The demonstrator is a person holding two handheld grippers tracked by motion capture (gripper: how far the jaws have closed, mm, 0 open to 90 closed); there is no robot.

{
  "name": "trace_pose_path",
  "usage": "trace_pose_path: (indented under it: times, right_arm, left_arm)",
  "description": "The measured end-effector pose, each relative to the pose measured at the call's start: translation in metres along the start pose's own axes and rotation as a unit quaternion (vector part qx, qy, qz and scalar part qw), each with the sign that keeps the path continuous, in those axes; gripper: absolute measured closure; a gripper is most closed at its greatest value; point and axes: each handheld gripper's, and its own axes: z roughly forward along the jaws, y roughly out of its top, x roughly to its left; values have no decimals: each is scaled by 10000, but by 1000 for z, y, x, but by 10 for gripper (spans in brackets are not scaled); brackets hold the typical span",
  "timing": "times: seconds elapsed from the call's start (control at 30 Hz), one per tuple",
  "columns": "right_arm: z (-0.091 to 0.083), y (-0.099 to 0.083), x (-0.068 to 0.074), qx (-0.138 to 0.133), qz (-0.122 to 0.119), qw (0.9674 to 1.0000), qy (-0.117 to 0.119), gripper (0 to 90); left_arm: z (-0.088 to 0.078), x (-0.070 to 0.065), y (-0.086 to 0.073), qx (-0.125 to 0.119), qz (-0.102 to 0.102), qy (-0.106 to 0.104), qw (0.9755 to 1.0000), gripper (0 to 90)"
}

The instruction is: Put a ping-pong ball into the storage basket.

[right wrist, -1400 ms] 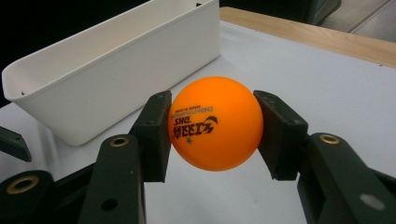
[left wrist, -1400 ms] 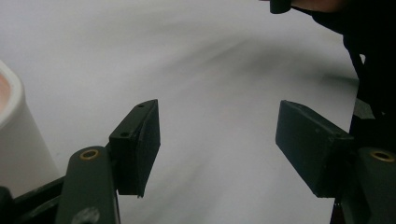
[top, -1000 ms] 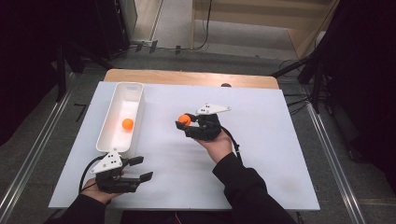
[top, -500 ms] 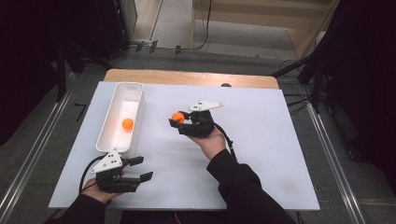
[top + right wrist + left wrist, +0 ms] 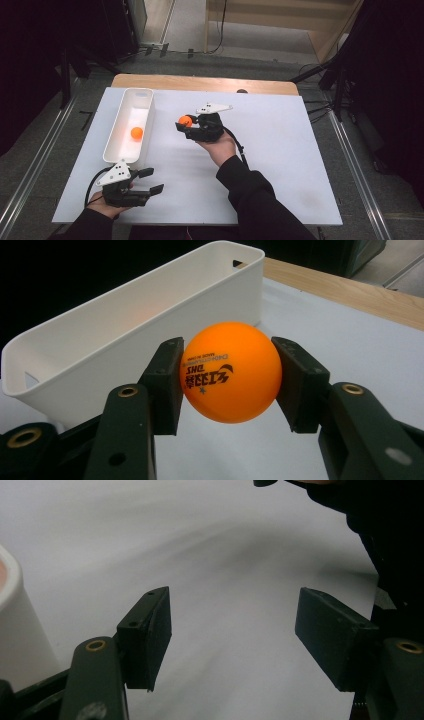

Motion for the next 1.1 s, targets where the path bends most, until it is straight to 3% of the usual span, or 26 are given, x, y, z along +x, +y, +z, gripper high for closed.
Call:
trace_pose_path:
  times: [0.5, 0.83, 1.1]
  right_arm:
    - [16, 13, 4, -8, -108, 9999, -33, 484]
    - [26, 20, 7, -35, -6, 10000, 70, 484]
    - [38, 26, 7, 20, -88, 10000, -23, 484]
  left_arm:
    - [0, -1, 0, -29, -20, 1, 10000, 314]
    - [0, -1, 0, -42, -35, -18, 10000, 314]
    - [-1, 0, 0, -33, -15, -18, 10000, 314]
